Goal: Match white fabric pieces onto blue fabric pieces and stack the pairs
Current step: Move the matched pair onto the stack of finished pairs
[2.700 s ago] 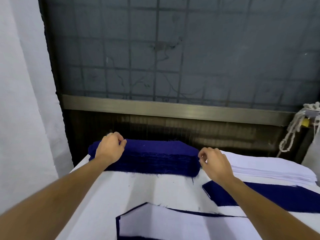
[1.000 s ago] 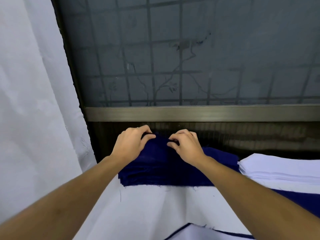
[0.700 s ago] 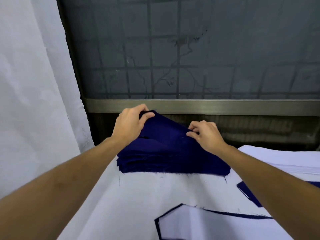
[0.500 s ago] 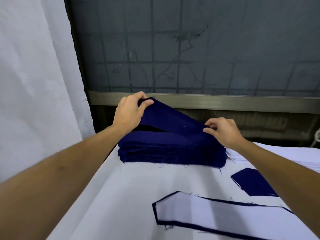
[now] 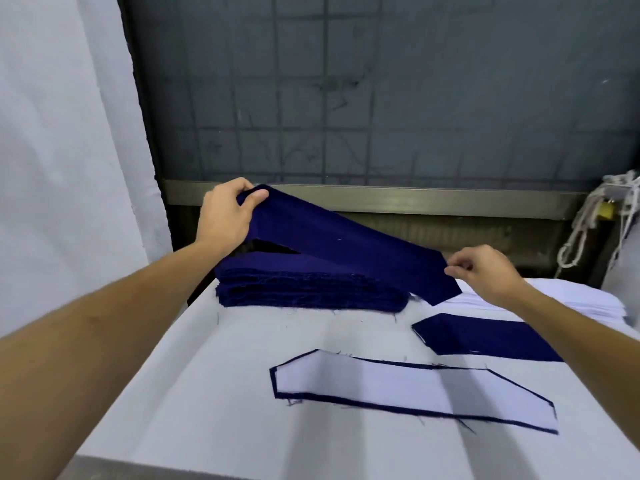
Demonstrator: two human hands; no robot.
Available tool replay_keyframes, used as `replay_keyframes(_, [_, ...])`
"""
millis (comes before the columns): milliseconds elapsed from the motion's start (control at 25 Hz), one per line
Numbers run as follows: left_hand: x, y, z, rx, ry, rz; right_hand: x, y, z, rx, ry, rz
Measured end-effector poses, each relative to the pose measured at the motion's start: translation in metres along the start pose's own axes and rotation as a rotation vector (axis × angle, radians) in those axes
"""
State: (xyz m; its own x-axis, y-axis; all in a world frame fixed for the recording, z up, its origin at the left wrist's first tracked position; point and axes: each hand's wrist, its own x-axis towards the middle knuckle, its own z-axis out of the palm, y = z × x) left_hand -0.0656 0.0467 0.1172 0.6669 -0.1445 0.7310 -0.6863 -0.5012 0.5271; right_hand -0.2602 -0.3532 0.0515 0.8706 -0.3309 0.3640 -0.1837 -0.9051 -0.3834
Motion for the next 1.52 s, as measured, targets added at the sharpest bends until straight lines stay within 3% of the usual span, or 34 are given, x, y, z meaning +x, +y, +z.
replay_keyframes(80, [-0.015, -0.008, 0.001, -0.023, -0.001, -0.077, -0.023, 0.026, -0.009, 0.078, -0.025, 0.085])
replay_keyframes(160, [-0.034, -0.013, 0.007, -0.051, -0.104, -0.124, -0.051, 0.048, -0.015, 0.142, -0.042, 0.168])
replay_keyframes(360, [-0.056, 0.013, 0.023, 0.01, -0.406, -0.036, -0.087, 0.037, 0.017, 0.235, -0.101, 0.204])
replay_keyframes(520, [-0.051, 0.059, 0.038, 0.037, -0.583, 0.144, -0.078, -0.035, 0.062, 0.366, -0.153, 0.035])
replay_keyframes(640, [-0.05, 0.092, 0.051, 0.064, -0.716, 0.317, -0.058, -0.102, 0.072, 0.621, -0.265, -0.137])
replay_keyframes(760, [-0.041, 0.109, 0.05, 0.05, -0.7, 0.383, -0.048, -0.121, 0.065, 0.843, -0.364, -0.13])
replay_keyframes(960, [-0.02, 0.097, 0.026, -0.048, -0.54, 0.228, -0.053, -0.064, 0.037, 0.845, -0.282, -0.049])
replay_keyframes(1120, [-0.025, 0.075, 0.017, -0.233, -0.5, -0.016, -0.061, -0.008, 0.007, 0.75, -0.398, 0.101])
replay_keyframes(1320, [-0.065, 0.035, 0.029, -0.224, -0.599, -0.284, -0.085, 0.051, -0.017, 0.747, -0.632, 0.24])
replay_keyframes(1520, [-0.117, 0.007, 0.059, -0.15, -0.726, -0.382, -0.104, 0.081, -0.001, 0.674, -0.517, 0.34])
